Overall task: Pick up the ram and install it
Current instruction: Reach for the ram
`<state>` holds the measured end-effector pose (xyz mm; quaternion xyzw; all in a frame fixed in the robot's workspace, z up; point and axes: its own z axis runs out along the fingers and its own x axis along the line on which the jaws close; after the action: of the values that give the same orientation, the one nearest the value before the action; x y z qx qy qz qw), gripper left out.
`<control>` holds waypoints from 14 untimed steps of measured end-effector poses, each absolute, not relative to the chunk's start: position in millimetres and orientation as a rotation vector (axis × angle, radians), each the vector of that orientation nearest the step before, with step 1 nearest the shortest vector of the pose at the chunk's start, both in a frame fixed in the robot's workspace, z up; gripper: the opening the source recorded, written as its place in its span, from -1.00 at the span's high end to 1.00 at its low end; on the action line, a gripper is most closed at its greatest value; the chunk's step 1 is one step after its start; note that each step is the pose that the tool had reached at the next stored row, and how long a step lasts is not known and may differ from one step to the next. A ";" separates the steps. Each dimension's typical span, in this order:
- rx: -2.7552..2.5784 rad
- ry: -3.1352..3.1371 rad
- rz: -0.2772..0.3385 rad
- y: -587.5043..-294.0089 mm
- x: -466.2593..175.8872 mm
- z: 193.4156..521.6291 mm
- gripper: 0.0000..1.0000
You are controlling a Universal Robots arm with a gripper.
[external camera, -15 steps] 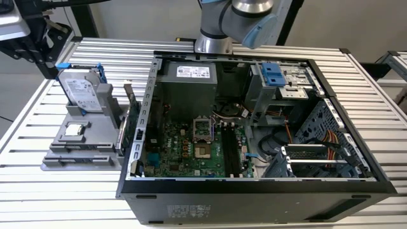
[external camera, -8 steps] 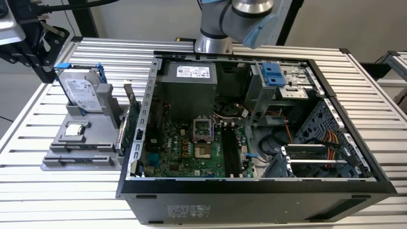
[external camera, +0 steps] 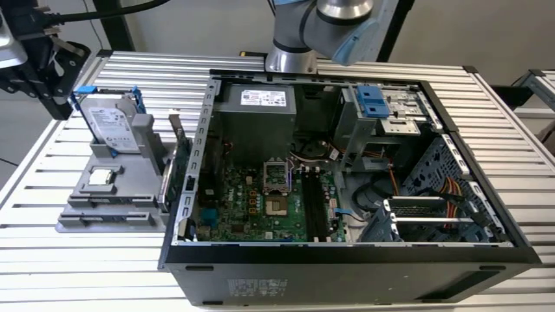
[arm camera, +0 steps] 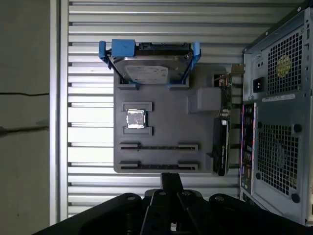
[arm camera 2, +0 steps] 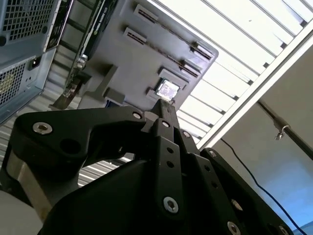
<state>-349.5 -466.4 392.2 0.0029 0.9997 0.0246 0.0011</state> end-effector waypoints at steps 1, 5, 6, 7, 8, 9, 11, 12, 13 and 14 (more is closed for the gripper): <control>0.009 3.138 0.077 -467.7 -349.5 392.2 1.00; -0.016 3.139 0.078 -469.8 -349.5 392.2 1.00; -0.032 3.139 0.078 -469.9 -349.6 392.2 1.00; -0.049 3.139 0.078 -469.9 -349.5 392.2 1.00; -0.064 3.139 0.078 -470.0 -349.5 392.2 1.00; -0.070 3.139 0.078 -470.0 -349.5 392.2 1.00; -0.070 3.139 0.078 -471.2 -349.4 392.1 1.00; -0.070 3.139 0.078 -472.4 -349.5 392.2 1.00; -0.069 3.139 0.078 -473.5 -349.5 392.2 1.00; -0.067 3.139 0.078 -474.5 -349.5 392.1 1.00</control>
<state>-349.5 -474.5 392.1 -0.0215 0.9995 0.0247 0.0005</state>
